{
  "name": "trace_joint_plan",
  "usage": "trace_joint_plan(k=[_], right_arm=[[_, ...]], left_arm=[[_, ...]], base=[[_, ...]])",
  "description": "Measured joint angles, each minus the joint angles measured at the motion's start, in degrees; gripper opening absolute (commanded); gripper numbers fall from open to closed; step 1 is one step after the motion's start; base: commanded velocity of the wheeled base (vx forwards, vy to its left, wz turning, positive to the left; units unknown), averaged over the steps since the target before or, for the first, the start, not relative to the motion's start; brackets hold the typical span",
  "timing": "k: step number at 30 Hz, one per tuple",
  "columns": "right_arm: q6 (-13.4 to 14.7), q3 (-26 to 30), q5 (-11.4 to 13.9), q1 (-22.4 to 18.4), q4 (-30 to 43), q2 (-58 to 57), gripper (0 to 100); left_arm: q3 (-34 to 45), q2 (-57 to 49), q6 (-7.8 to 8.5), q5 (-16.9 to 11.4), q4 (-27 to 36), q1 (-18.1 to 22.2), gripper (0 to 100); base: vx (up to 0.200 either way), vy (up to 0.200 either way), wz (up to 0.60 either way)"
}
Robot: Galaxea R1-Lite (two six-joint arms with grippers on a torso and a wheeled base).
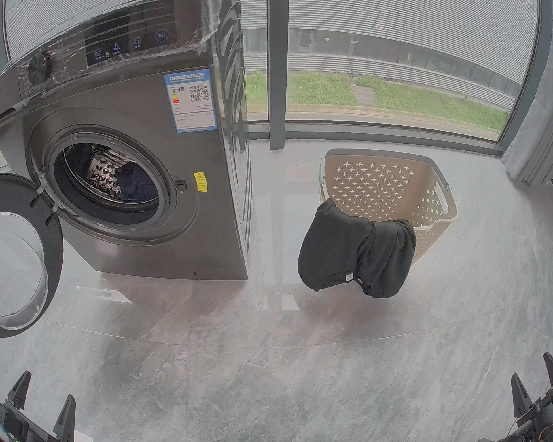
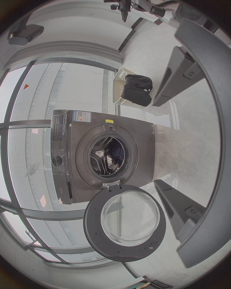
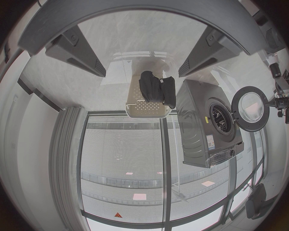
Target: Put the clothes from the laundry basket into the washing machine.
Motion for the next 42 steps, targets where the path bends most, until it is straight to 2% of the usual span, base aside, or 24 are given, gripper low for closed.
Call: trace_joint_plan(k=[4, 11, 16, 31, 42], right_arm=[[0.0, 0.0, 0.0, 0.0, -0.1, 0.0, 100], [0.0, 0.0, 0.0, 0.0, 0.0, 0.0, 100], [-0.1, 0.0, 0.0, 0.0, 0.0, 0.0, 100], [-0.1, 0.0, 0.4, 0.0, 0.0, 0.0, 100], [0.6, 0.0, 0.1, -0.1, 0.0, 0.0, 100]], left_arm=[[0.0, 0.0, -0.04, 0.0, 0.0, 0.0, 100], [0.0, 0.0, -0.09, 0.0, 0.0, 0.0, 100], [0.0, 0.0, -0.15, -0.1, 0.0, 0.0, 100], [0.0, 0.0, -0.11, 0.0, 0.0, 0.0, 100], [0.0, 0.0, 0.13, -0.1, 0.0, 0.0, 100]], base=[[0.0, 0.0, 0.0], [0.2, 0.0, 0.0], [0.0, 0.0, 0.0], [0.0, -0.2, 0.0], [0.036, 0.0, 0.0]])
